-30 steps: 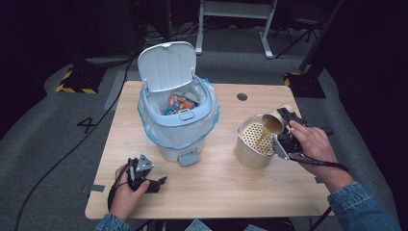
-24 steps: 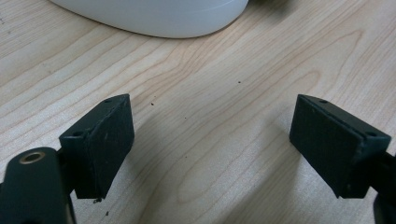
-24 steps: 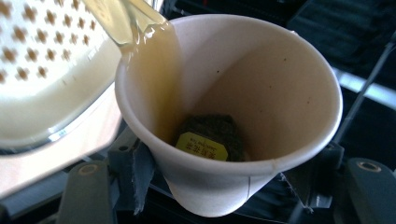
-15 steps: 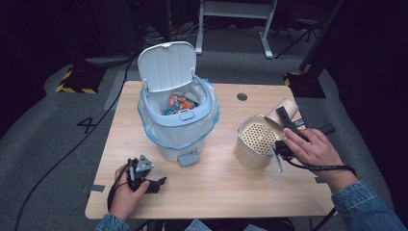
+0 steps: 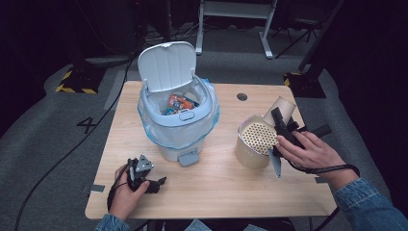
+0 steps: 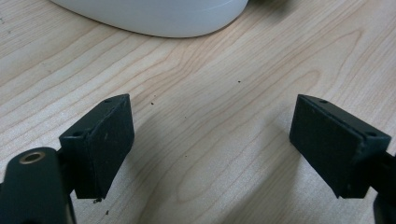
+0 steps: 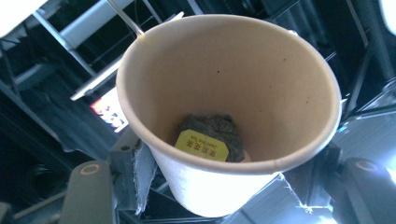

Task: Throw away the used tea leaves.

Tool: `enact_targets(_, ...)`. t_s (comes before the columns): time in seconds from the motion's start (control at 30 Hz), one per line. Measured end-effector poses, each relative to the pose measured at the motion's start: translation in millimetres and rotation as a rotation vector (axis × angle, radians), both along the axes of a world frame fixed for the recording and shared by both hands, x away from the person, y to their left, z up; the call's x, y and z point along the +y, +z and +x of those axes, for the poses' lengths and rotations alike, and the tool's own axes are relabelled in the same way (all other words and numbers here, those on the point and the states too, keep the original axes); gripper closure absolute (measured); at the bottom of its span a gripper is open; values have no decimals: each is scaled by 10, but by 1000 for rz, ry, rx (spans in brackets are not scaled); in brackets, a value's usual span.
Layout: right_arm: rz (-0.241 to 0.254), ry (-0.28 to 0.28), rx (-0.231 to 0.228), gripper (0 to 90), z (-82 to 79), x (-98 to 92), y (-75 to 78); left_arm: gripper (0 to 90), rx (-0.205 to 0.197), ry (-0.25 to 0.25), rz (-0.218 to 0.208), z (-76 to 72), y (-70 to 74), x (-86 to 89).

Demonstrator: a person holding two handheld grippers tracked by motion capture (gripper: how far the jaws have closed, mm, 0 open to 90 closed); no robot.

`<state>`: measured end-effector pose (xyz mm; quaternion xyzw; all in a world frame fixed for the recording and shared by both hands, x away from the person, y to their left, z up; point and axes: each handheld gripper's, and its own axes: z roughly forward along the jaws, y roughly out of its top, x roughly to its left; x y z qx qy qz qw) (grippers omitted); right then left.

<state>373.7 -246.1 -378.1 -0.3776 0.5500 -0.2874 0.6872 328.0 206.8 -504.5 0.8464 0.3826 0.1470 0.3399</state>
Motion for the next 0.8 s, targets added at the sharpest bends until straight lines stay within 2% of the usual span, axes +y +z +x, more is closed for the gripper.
enact_targets(0.23, -69, 2, -24, 348, 13, 39, 19, 143, 0, 0, 0, 0, 0, 0)
enact_targets(0.47, -47, -2, -19, 348, 9, 49, 77, 143, 0, 0, 0, 0, 0, 0)
enact_targets(0.63, 34, -1, 44, 344, 18, 35, 107, 143, -1, -1, 1, 0, 1, 1)
enact_targets(0.73, 207, 5, 140, 339, 33, 21, 175, 143, 0, -1, 1, 0, 1, 1)
enact_targets(0.8, 326, 2, 227, 336, 62, 2, 245, 143, 0, -1, 1, 0, 0, 1)
